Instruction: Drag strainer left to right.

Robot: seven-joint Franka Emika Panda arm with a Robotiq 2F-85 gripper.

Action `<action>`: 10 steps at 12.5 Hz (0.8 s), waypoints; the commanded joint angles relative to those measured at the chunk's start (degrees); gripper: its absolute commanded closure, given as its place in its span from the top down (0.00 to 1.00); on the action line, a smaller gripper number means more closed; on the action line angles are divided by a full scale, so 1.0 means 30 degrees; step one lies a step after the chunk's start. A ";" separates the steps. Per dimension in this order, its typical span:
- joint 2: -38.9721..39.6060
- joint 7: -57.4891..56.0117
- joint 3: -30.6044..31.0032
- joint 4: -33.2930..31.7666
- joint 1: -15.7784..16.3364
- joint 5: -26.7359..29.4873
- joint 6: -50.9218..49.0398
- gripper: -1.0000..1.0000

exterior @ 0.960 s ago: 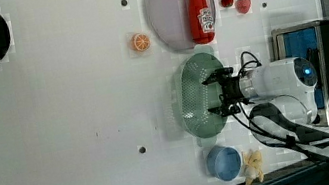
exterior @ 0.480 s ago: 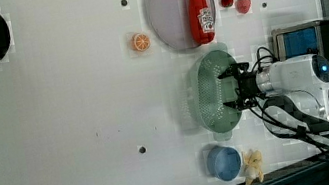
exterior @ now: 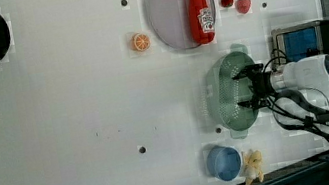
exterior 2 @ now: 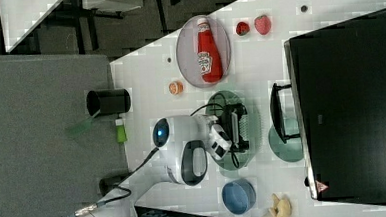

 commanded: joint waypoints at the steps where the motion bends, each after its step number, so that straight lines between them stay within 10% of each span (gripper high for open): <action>1: -0.0464 -0.1431 0.0056 0.0301 -0.0190 -0.0115 0.0228 1.00; 10: -0.7385 -1.1767 0.1804 0.2365 -0.0161 0.0026 -0.8364 1.00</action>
